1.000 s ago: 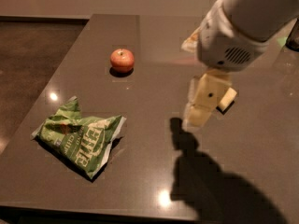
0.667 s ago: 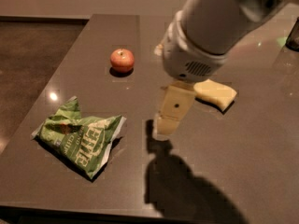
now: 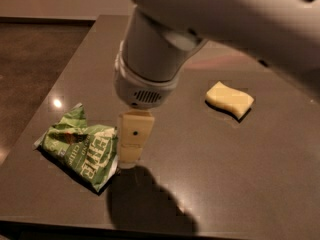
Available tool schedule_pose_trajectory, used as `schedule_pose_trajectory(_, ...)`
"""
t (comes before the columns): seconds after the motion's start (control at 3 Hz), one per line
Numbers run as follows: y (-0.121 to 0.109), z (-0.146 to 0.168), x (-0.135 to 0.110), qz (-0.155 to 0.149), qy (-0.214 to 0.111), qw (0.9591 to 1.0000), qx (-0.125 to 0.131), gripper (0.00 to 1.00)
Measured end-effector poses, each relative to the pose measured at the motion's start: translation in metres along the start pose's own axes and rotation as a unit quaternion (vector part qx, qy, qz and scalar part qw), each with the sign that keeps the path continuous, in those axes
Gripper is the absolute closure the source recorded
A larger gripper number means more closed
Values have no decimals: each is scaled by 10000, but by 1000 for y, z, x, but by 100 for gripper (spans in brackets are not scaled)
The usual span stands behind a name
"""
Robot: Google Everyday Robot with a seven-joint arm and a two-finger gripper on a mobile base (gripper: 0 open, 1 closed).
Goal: Move green jalapeno chip bag near apple
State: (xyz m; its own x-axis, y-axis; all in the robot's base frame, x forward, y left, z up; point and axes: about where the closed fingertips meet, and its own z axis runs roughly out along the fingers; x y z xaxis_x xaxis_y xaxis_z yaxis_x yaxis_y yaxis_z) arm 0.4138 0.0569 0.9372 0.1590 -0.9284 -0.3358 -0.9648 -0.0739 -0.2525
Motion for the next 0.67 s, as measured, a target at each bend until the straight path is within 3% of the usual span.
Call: schedule_pose_trajectory(0.67,8,50,-29,-277,89,9992,-283,0)
